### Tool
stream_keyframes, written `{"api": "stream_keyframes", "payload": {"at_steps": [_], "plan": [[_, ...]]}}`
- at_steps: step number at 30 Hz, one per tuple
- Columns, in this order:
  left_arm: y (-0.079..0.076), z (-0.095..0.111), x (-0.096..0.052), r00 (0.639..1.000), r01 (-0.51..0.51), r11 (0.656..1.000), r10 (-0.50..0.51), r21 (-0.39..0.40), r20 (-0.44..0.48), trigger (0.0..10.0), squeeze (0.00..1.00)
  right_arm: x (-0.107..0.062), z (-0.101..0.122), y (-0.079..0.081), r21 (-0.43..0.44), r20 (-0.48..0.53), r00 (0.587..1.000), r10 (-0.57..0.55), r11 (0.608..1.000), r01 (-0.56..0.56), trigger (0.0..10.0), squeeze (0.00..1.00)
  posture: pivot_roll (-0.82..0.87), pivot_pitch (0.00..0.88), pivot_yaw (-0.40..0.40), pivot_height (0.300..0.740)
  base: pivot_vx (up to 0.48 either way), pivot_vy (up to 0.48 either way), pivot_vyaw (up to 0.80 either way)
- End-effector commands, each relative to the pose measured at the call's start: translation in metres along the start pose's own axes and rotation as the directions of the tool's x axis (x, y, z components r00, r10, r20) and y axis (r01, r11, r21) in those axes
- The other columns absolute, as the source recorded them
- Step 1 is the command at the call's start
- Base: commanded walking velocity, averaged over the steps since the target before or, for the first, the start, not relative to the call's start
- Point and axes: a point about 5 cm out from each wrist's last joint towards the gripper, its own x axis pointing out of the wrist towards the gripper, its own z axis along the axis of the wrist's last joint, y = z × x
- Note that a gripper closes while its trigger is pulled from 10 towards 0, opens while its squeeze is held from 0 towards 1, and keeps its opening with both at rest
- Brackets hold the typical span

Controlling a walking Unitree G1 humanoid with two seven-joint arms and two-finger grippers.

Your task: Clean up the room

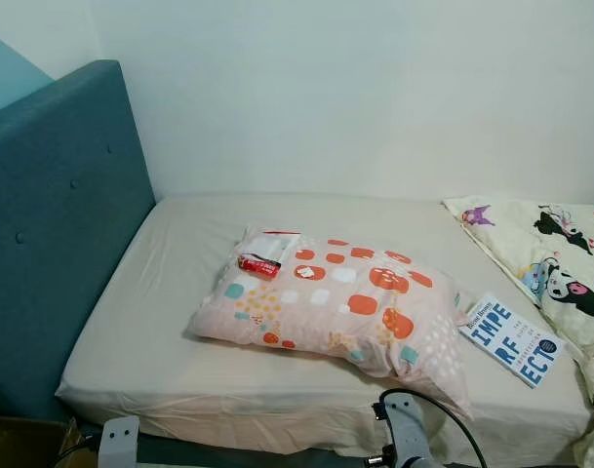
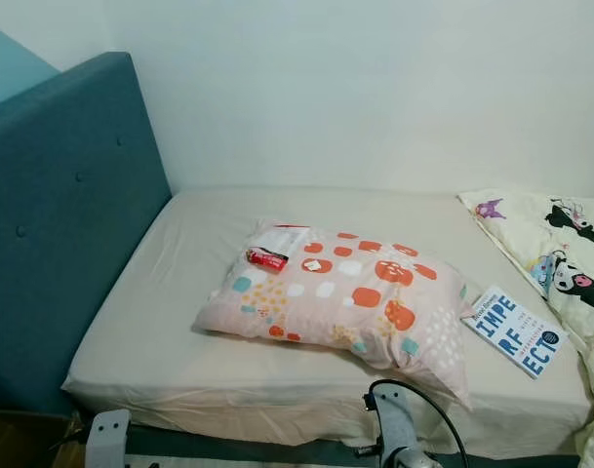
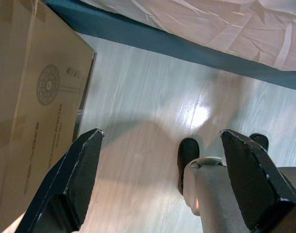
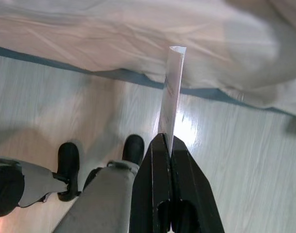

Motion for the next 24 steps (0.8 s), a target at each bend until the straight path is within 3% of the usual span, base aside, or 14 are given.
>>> {"api": "stream_keyframes", "payload": {"at_steps": [1, 14, 15, 16, 19, 24], "plan": [[0.001, -0.005, -0.001, 1.0, -0.003, 1.0, 0.003, 0.001, -0.022, 10.0, 0.0, 0.0, 0.003, 0.0, -0.021, 0.008, 1.0, 0.0, 1.0, 0.0, 10.0, 0.0, 0.01, 0.0, -0.023, 0.74, 0.0, 0.0, 0.0], [0.003, 0.006, 0.001, 0.999, -0.024, 0.999, 0.025, -0.021, 0.036, 10.0, 0.0, 0.001, 0.01, 0.001, -0.015, 0.034, 0.999, 0.006, 1.0, -0.005, 10.0, 0.0, 0.0, 0.0, -0.026, 0.74, 0.0, 0.0, 0.0], [0.003, 0.021, 0.003, 0.996, -0.018, 1.0, 0.018, -0.01, 0.089, 10.0, 0.0, 0.001, 0.015, 0.001, -0.004, 0.054, 0.999, 0.009, 1.0, -0.009, 10.0, 0.0, 0.0, 0.0, -0.028, 0.74, 0.0, 0.0, 0.0], [0.003, 0.021, 0.003, 0.996, -0.018, 1.0, 0.018, -0.01, 0.089, 10.0, 0.0, 0.001, 0.015, 0.001, -0.004, 0.054, 0.999, 0.009, 1.0, -0.009, 10.0, 0.0, 0.0, 0.0, -0.028, 0.74, 0.0, 0.0, 0.0], [-0.004, 0.071, 0.005, 0.962, 0.012, 0.997, -0.033, 0.077, 0.273, 10.0, 0.0, 0.003, 0.036, 0.006, 0.002, 0.122, 0.992, 0.032, 0.999, -0.032, 10.0, 0.0, 0.0, 0.0, -0.031, 0.74, 0.0, 0.0, 0.0], [-0.011, 0.095, 0.004, 0.932, 0.046, 0.994, -0.079, 0.1, 0.354, 10.0, 0.0, 0.003, 0.049, 0.011, -0.02, 0.161, 0.985, 0.054, 0.998, -0.051, 10.0, 0.0, -0.01, 0.0, -0.028, 0.74, 0.0, 0.0, 0.0]]}}
